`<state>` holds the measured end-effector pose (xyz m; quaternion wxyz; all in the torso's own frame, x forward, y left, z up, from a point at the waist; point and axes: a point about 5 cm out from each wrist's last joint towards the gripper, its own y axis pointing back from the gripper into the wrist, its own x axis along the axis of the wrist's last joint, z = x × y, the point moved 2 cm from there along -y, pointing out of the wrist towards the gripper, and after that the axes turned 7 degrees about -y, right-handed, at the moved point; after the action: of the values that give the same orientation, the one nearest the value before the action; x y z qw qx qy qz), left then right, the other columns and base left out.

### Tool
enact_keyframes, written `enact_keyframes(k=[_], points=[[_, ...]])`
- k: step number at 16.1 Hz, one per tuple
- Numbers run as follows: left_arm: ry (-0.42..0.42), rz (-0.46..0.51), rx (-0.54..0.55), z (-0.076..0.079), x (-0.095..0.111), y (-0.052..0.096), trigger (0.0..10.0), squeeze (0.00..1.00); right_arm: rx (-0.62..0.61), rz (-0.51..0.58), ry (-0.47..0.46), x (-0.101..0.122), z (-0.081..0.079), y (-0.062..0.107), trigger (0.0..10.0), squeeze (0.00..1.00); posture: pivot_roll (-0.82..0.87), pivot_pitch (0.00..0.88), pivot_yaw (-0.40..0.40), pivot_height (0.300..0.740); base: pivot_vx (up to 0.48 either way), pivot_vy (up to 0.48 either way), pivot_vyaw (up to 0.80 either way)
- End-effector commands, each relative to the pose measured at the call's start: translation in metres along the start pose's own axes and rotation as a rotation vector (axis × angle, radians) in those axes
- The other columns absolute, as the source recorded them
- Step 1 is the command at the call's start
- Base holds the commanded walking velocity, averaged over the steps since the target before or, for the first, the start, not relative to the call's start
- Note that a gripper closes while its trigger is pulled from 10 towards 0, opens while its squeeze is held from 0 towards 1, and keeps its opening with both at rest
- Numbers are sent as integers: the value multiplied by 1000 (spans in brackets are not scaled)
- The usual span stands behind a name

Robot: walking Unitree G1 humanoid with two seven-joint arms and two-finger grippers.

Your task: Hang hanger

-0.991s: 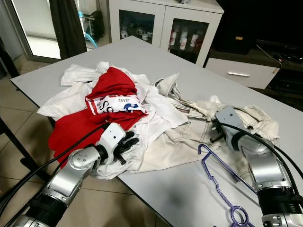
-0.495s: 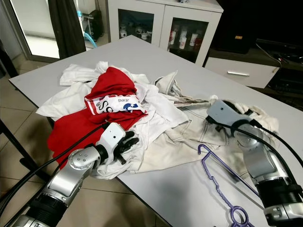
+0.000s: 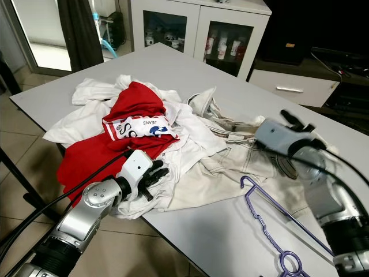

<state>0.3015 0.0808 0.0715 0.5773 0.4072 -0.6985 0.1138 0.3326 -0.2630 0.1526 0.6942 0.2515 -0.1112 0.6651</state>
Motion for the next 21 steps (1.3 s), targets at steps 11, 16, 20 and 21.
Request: enact_keyframes(k=[11, 16, 20, 21], points=[[2, -18, 7, 2, -2, -2, 10000, 0, 49, -19, 198, 17, -27, -43, 1137, 0, 3, 0, -86, 740, 0, 0, 0], [-3, -17, 9, 0, -2, -1, 10000, 0, 46, -79, 139, 11, -26, -50, 0, 0, 6, 0, -82, 740, 0, 0, 0], [-3, -17, 5, 2, -2, -1, 10000, 0, 82, -68, -48, 12, -32, -51, 0, 0, 0, 0, -79, 740, 0, 0, 0], [-4, -15, 6, 2, -2, -1, 10000, 0, 79, -52, -150, 16, -29, -50, 0, 0, -4, 0, -77, 740, 0, 0, 0]])
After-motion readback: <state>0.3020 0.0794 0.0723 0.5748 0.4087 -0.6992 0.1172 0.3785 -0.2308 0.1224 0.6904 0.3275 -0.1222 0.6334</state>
